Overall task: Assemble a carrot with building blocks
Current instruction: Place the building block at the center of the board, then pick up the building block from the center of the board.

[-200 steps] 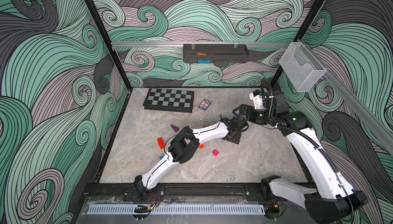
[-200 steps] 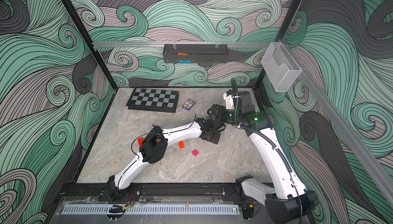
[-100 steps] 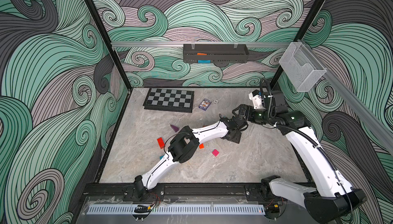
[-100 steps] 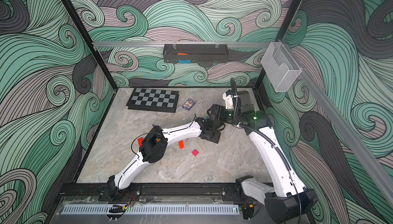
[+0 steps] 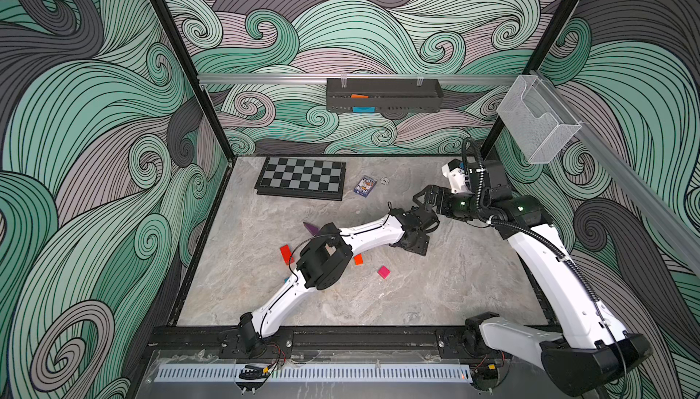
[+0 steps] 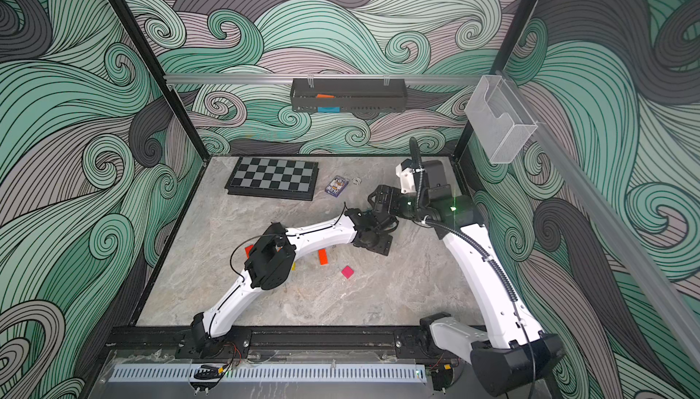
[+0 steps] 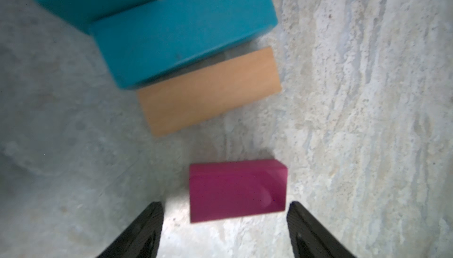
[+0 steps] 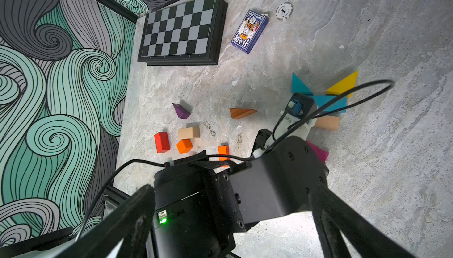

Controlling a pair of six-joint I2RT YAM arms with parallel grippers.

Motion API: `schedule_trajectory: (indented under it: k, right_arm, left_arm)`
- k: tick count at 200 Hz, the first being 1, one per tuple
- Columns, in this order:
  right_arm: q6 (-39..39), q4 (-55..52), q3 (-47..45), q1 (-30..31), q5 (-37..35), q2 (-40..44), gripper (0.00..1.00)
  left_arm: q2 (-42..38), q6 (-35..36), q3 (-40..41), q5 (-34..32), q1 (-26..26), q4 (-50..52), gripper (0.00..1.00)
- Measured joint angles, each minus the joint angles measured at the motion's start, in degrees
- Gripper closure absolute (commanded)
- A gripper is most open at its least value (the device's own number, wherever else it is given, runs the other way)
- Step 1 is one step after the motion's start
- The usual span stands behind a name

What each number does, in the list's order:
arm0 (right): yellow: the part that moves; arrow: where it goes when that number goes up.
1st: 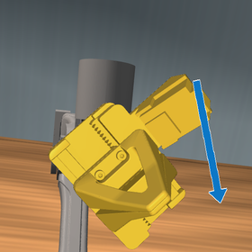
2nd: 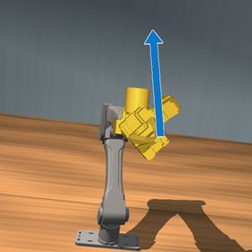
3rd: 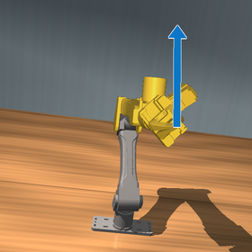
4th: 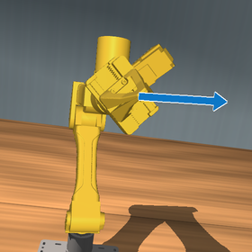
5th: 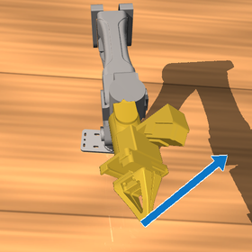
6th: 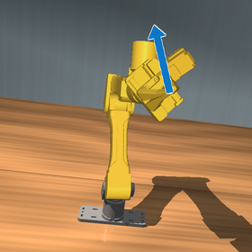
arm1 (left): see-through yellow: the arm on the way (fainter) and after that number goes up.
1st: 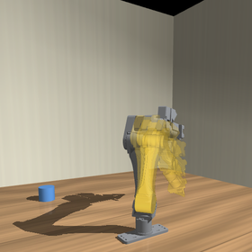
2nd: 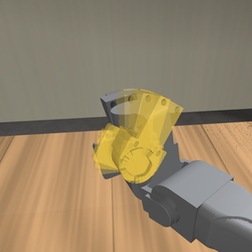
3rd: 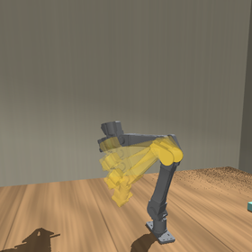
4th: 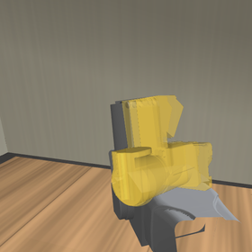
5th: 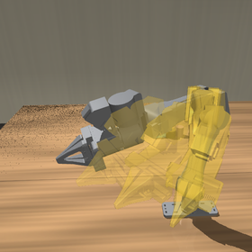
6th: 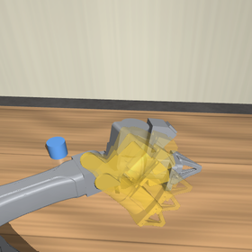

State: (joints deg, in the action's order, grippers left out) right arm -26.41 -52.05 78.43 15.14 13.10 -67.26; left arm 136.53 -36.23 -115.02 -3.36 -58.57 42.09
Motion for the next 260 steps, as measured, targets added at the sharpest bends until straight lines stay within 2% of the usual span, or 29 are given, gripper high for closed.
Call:
schedule_trajectory:
  k: [64,106,154,185,218,260]
  right_arm:
    - [1.7,0.5,6.1,0.1,2.0,0.4,0.02]
    - [2.3,0.5,4.9,0.1,2.1,0.6,0.13]
    - [3.6,1.1,-2.2,1.3,3.4,0.0,0.22]
    - [5.0,1.2,-6.0,5.2,3.4,-3.1,0.28]
    - [6.4,1.5,-7.0,12.4,0.8,-10.0,0.28]
    - [6.9,3.8,-7.2,21.0,-3.9,-20.3,0.26]
  left_arm:
    - [-17.1,-0.4,18.9,-2.9,2.0,0.2,0.16]
    - [-28.9,-1.1,30.6,-7.0,5.4,0.4,0.16]
    - [-46.6,-1.9,43.2,-9.1,11.0,1.0,0.16]
    - [-56.9,-1.8,47.5,-9.1,14.0,1.9,0.16]
    - [-67.5,-0.2,48.7,-8.4,17.7,1.8,0.16]
    - [-71.6,1.5,48.2,-6.5,21.0,2.6,0.16]
